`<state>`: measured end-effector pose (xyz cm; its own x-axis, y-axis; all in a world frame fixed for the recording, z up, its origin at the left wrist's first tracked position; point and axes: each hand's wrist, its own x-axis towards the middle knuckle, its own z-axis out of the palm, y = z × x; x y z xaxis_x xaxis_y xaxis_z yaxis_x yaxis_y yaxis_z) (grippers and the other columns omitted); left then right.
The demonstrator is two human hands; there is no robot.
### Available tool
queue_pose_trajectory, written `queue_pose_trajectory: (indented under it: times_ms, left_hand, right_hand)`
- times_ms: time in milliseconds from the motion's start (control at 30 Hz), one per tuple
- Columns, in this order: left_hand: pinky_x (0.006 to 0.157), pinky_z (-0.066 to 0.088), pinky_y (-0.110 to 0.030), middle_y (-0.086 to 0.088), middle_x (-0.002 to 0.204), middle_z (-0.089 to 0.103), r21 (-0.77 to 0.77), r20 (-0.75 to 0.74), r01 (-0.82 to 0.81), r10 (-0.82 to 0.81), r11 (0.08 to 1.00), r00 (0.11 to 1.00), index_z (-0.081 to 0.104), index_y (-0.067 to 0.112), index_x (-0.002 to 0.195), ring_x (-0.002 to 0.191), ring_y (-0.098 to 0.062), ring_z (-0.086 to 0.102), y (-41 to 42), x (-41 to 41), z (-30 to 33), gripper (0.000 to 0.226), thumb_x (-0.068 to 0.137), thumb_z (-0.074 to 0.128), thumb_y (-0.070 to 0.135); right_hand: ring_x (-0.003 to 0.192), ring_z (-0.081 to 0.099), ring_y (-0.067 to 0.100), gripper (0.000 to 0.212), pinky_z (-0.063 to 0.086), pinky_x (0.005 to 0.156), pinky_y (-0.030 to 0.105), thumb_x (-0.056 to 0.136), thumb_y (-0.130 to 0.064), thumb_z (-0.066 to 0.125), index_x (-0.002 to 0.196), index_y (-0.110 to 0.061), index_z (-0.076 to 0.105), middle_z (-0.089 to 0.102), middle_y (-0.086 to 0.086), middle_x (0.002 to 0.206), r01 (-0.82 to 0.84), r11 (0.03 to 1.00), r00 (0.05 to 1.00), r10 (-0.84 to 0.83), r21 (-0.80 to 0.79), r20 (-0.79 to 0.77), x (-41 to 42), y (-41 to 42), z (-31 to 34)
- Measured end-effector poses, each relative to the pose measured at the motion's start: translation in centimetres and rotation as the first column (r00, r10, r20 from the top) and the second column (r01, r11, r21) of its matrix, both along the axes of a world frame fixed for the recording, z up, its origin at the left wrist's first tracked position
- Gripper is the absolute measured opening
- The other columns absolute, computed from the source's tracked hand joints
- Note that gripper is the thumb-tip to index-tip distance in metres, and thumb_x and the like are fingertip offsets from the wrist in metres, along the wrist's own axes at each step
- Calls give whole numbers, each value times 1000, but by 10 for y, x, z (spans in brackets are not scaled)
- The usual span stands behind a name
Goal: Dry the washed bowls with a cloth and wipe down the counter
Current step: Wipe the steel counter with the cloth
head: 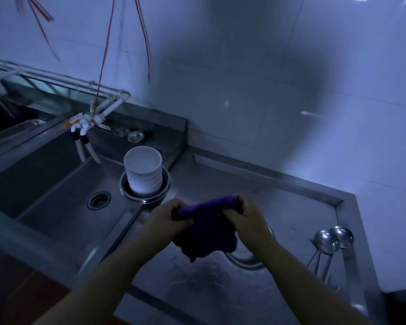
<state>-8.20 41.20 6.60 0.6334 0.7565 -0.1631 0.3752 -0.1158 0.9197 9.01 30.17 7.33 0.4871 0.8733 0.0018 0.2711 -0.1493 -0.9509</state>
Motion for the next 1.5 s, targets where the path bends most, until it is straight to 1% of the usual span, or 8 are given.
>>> queue_pose_trajectory:
  times_ms: [267, 433, 767, 1000, 1133, 1233, 1400, 1500]
  left_hand:
    - [76, 55, -30, 3, 102, 63, 136, -60, 122, -115, 983, 992, 57, 23, 109, 92, -11, 61, -12, 1, 15, 47, 67, 76, 16]
    - [65, 51, -26, -13, 83, 67, 137, -7, 62, -62, 989, 998, 64, 7, 93, 72, -19, 63, -7, -7, 23, 16, 77, 69, 5]
    - [66, 58, -25, -6, 86, 67, -109, 0, 0, 0, 994, 1000, 61, 15, 91, 79, -17, 66, 22, -70, -23, 17, 78, 68, 6]
    - [63, 51, -20, 0, 87, 70, -270, -85, -126, 106, 955, 991, 62, 22, 96, 81, -15, 67, 40, -129, -86, 20, 83, 66, 7]
    - [62, 39, -10, 11, 86, 61, -123, -284, -50, 13, 991, 959, 59, 21, 101, 87, -15, 61, 48, -135, -132, 20, 84, 64, 12]
    - [82, 48, -24, 7, 106, 56, -28, -346, -45, 32, 999, 938, 53, 15, 123, 102, -17, 58, 59, -138, -154, 40, 85, 59, 9]
    - [89, 44, -24, 2, 118, 59, 156, -324, -80, 127, 985, 937, 54, 17, 127, 101, -4, 53, 76, -161, -162, 43, 86, 58, 6]
    - [89, 46, -25, -1, 112, 63, 188, -288, -63, 116, 980, 950, 59, 13, 121, 100, -7, 57, 82, -176, -166, 39, 84, 58, 1]
  right_hand:
    - [82, 62, 4, 19, 50, 74, 18, 87, -15, 64, 94, -32, 59, 66, -7, 90, -245, 968, 958, 250, -51, 138, -19, 13, 7]
    - [82, 65, 15, 30, 54, 75, 24, 102, -30, 28, 106, -17, 55, 69, 3, 86, -148, 988, 959, 153, 37, -240, -10, 6, 6]
    - [77, 47, -1, 22, 37, 69, 15, 73, -27, 74, 90, -20, 62, 52, -11, 87, -245, 916, 862, 355, -317, 360, -74, 9, -80]
    - [59, 52, 4, 11, 44, 56, 24, 75, -26, 51, 78, -36, 47, 59, -6, 70, -189, 871, 949, 281, -454, 142, -106, 19, -113]
    - [73, 58, 10, 24, 43, 59, 22, 86, -27, 52, 109, -32, 49, 63, -6, 86, -168, 774, 940, 312, -611, 137, -121, 27, -145]
    - [110, 51, 18, 53, 41, 88, 28, 92, -36, 50, 141, -23, 34, 52, 3, 128, -106, 685, 776, 511, -721, 371, -129, 32, -173]
    - [122, 52, 29, 48, 46, 96, 38, 84, -19, 65, 131, -13, 55, 50, 15, 137, -336, 786, 534, 613, -518, 582, -147, 50, -195]
    - [145, 9, 26, 53, 8, 118, 43, 97, -39, 42, 147, -23, 32, 14, 9, 157, -503, 661, 446, 751, -557, 488, -167, 60, -216]
